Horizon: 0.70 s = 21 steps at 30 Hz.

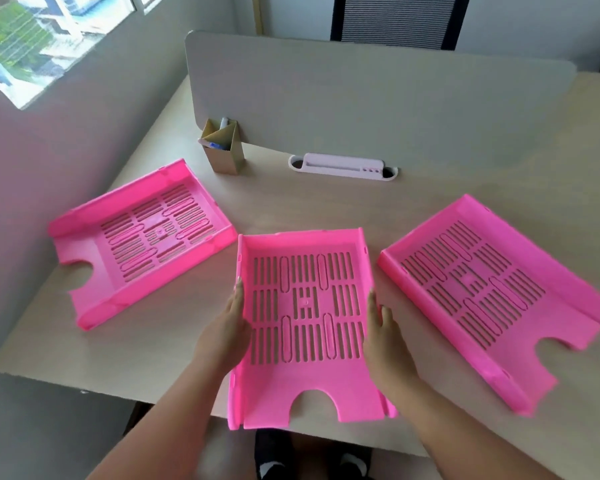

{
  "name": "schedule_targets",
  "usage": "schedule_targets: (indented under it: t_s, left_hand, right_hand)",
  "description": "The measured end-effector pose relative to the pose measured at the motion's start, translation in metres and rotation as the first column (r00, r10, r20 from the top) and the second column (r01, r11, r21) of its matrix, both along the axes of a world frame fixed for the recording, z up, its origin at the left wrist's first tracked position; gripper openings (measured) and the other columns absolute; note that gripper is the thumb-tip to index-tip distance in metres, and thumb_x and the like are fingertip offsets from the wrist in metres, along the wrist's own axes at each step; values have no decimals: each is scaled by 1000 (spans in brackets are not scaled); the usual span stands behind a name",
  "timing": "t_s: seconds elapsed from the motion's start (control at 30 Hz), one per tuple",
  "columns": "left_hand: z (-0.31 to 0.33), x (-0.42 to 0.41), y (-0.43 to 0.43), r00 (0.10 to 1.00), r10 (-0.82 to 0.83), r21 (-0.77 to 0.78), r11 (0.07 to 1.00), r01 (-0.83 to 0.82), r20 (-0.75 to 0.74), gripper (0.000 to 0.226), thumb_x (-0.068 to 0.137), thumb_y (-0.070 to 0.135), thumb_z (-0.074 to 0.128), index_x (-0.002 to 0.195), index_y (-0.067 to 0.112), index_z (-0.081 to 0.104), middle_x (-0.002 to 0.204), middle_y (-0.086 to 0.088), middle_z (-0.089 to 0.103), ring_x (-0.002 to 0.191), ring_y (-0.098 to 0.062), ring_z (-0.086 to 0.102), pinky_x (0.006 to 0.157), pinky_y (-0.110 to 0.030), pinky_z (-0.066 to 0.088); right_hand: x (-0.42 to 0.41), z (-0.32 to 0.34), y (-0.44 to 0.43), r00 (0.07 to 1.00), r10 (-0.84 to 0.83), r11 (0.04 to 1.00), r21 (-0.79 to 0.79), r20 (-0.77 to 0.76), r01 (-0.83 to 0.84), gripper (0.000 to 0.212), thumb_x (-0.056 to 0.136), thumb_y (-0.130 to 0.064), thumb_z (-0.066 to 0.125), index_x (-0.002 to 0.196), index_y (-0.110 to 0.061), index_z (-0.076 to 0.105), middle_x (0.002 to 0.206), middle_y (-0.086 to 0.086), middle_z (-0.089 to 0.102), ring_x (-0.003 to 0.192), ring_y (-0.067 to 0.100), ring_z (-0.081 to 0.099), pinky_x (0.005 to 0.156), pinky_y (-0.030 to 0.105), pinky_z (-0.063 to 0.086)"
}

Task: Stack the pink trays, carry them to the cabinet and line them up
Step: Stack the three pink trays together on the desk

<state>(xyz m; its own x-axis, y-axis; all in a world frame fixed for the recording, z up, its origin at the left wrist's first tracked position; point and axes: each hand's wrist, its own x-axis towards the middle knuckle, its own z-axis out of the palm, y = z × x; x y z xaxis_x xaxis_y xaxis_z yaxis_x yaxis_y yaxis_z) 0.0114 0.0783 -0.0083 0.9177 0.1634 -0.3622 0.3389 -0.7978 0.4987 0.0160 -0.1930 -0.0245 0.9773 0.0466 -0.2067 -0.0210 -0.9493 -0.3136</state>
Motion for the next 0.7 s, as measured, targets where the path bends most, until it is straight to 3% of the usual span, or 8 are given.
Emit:
schedule_targets:
  t_s: [0.13,0.27,0.53,0.7]
  left_hand:
    - [-6,19,18,975,-160,-109,978,177,153,98,89,-3,31,139,69,-13,164,-2,21,144,-28,34,111,-61,35]
    - [2,30,28,969,-240,4,971,240,54,75,98,11,30,153,45,-9,164,3,21,136,-32,46,100,-59,46]
    - [7,37,36,953,-293,30,956,291,76,84,97,8,31,145,54,-20,158,-4,37,119,-33,61,86,-56,57]
    - [10,38,36,954,-295,21,955,295,54,91,93,5,33,134,62,-26,155,-4,42,114,-30,64,80,-55,59]
  right_hand:
    - [-21,-4,18,990,-137,990,39,-19,137,89,89,14,43,158,-11,-8,141,16,41,102,19,54,66,21,45]
    - [-30,-8,33,975,-221,975,26,0,221,90,89,14,44,157,-11,-8,143,17,41,101,19,55,68,22,51]
    - [-32,-13,43,963,-263,964,40,56,261,91,91,10,49,155,-14,-10,139,18,46,98,20,57,66,23,54]
    - [-27,-6,39,967,-254,967,32,18,253,93,91,13,45,156,-16,-15,150,20,35,108,22,57,74,26,57]
